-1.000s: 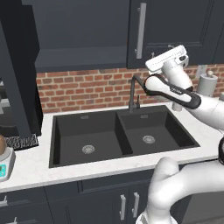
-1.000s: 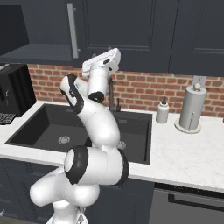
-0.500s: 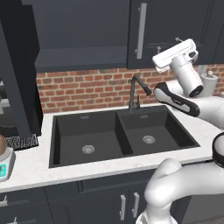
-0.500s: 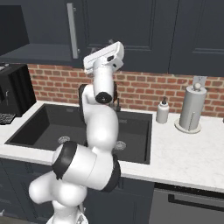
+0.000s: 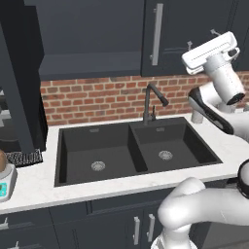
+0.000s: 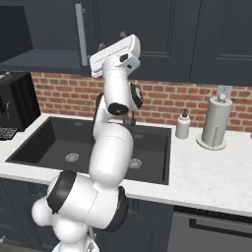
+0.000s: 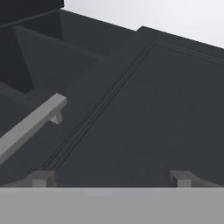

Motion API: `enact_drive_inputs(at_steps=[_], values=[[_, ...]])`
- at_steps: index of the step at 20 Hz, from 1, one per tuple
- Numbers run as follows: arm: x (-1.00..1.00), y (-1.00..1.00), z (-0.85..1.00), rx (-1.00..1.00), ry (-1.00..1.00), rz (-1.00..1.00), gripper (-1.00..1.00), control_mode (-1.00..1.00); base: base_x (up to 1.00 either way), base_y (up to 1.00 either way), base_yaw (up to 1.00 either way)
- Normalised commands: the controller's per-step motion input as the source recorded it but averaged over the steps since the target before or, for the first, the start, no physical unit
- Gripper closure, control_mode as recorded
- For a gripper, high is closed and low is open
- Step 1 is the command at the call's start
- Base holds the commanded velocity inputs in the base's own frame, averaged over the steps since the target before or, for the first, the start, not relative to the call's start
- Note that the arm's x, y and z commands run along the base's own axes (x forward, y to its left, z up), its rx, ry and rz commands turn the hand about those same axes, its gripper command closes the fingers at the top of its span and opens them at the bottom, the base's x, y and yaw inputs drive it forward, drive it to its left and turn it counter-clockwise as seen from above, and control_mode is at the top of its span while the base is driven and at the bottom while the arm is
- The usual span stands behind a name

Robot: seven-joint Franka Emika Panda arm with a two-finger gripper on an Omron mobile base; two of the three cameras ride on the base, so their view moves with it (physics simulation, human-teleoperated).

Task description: Pick the honey bottle and place it on the digital scale for weighing, and close the cabinet.

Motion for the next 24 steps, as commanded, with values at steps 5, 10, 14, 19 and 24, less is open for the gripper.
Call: enact_drive_inputs(at_steps=[5,10,14,19,24], values=[[-1.0,0.53,0.26,0.0,0.16,0.0,-1.0,-1.0,0.0,0.0,0.0],[-0.75,0.83,0.42,-0.02,0.34,0.0,-1.0,-1.0,0.0,0.0,0.0],[-0.46,0.67,0.05,-0.02,0.4,0.0,-1.0,-1.0,0.0,0.0,0.0],[-0.58,0.37,-0.06,0.08,0.24,0.0,-1.0,-1.0,0.0,0.0,0.0],[-0.54,0.32,-0.2,0.18,0.0,0.0,-1.0,-1.0,0.0,0.0,0.0]])
